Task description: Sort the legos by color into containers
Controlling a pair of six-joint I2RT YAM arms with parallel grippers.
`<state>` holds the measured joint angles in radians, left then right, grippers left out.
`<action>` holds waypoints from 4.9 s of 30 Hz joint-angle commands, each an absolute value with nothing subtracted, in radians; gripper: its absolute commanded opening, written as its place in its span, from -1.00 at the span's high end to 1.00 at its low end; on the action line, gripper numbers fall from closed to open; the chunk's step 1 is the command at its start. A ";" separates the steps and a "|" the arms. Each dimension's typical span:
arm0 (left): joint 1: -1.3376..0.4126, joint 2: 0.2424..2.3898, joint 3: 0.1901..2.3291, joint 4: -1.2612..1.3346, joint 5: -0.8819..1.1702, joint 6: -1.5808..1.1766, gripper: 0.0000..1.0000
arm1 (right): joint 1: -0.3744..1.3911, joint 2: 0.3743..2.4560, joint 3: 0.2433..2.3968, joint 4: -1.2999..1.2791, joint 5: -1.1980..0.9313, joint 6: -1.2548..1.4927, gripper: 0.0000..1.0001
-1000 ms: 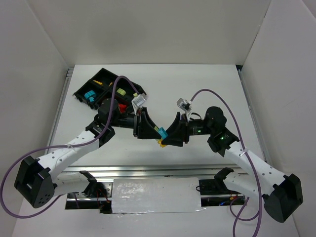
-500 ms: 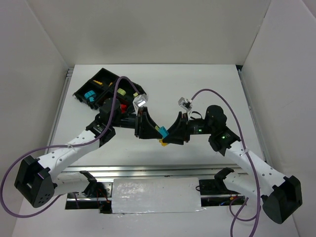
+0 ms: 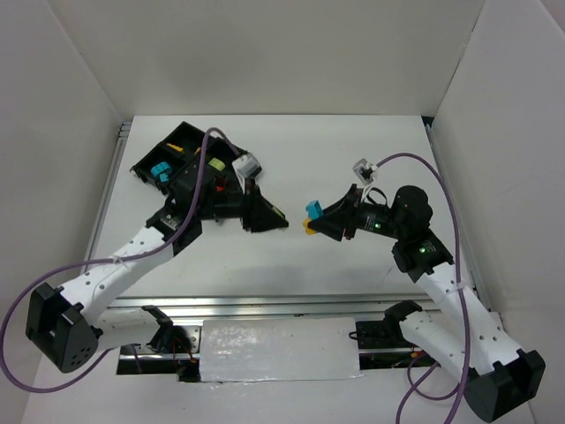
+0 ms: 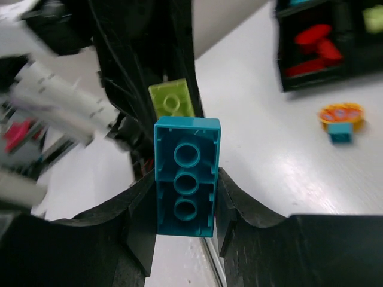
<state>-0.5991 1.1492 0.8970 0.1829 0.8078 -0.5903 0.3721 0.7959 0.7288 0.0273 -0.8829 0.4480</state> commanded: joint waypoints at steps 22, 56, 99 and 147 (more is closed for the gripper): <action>-0.270 2.177 2.010 -0.451 -0.330 -0.594 0.51 | 0.374 0.675 0.773 -0.273 -0.351 0.555 1.00; -0.552 1.147 0.825 0.603 0.882 -0.796 -0.96 | 0.360 0.704 0.603 0.470 -0.827 0.868 1.00; -0.738 1.266 0.904 0.848 0.850 -0.911 1.00 | 0.457 0.742 0.581 0.563 -0.769 0.905 0.88; -0.026 1.908 1.918 -0.399 -0.301 -0.692 1.00 | 0.449 0.641 0.644 -0.092 -0.373 0.607 1.00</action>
